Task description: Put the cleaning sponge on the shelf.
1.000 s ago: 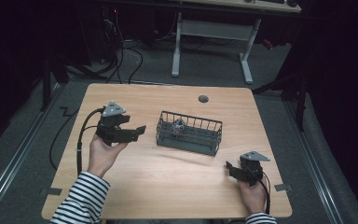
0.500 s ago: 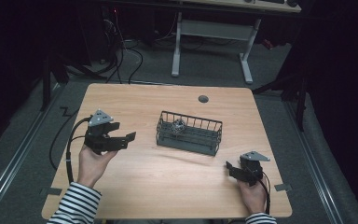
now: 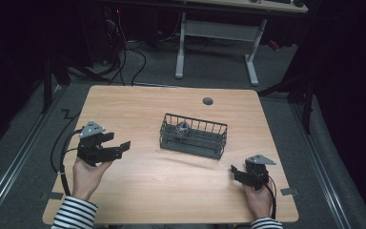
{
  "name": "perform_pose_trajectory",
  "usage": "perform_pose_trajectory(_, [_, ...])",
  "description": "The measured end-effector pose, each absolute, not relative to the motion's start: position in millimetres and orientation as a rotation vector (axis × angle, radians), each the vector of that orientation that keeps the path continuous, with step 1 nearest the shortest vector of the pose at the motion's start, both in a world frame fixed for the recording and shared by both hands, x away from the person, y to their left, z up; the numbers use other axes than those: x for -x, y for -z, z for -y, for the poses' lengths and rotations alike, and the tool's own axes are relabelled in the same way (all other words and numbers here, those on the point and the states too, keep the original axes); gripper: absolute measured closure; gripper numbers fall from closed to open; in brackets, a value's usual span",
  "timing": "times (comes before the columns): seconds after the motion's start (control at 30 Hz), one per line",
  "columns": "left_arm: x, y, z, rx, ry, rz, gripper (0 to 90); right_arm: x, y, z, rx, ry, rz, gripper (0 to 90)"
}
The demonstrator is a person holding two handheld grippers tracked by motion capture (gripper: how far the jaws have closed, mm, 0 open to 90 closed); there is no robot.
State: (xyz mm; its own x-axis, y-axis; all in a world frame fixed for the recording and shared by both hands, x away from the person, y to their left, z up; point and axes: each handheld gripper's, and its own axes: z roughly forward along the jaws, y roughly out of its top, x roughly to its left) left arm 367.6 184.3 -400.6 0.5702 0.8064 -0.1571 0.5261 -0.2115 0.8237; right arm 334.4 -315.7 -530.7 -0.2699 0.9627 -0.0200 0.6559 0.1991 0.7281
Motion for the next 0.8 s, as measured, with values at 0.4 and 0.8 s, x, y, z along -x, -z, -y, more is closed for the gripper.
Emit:
perform_pose_trajectory(0.4, [-360,415,-195,-1.884,-0.388,-1.12,27.6,-334,531,316,-1.506,-0.847,-2.001,34.2])
perform_pose_trajectory(0.8, [-354,431,-205,-1.871,-0.376,-1.167,27.6,-334,531,315,-1.505,-0.847,-2.002,34.2])
